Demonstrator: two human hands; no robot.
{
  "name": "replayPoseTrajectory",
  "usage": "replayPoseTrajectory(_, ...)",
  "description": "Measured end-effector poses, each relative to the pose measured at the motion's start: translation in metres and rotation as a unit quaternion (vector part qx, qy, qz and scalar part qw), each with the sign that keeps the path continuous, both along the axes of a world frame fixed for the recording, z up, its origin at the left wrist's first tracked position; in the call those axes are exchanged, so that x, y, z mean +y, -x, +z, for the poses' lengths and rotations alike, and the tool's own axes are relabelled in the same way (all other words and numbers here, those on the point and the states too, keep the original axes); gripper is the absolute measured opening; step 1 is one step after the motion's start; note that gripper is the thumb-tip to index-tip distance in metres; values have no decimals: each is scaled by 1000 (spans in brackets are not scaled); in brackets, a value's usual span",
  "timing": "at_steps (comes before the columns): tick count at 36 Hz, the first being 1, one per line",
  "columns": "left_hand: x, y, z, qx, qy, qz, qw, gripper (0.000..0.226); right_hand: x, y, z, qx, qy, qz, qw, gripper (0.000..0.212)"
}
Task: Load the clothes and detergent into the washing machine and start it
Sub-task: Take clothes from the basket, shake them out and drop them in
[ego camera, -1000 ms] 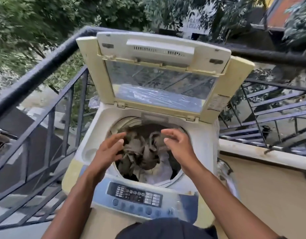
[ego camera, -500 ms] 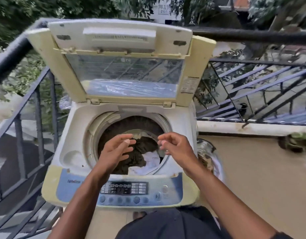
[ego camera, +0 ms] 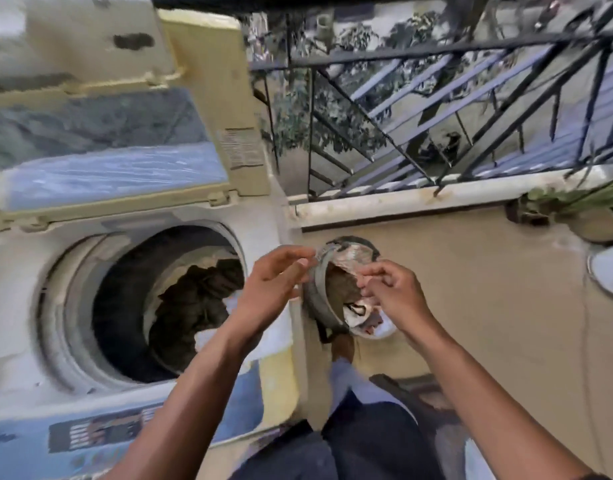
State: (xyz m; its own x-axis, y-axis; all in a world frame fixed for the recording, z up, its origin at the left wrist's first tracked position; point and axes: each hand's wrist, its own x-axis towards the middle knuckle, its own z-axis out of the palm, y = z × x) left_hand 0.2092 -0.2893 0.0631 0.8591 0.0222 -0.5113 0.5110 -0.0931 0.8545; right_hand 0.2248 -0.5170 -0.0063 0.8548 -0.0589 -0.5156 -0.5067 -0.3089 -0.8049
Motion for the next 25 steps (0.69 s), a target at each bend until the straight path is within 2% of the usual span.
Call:
replayPoseTrajectory(8,-106,-48,-106,119,-38,-27,992,21,-70,-45,-117,110,93,62,988,23)
replayPoseTrajectory(11,-129,-54,-168,146,-57,-8,988,9,-80,-61,-158,141,113,101,978,28)
replayPoseTrajectory(14,-139,-48,-258,168,-55,16,984,20,-87,-73,-203,145,132,126,972,30)
replayPoseTrajectory(16,-146,-49,-291,182,-79,16,980,22,-90,-78,-234,143,142,141,969,31)
replayPoseTrajectory(21,-153,-60,-329,236,-126,4,964,23,-92,-86,-321,152,161,191,956,31)
replayPoseTrajectory(25,-143,-60,-372,275,-141,4,951,29,-85,-90,-388,145,187,254,938,43)
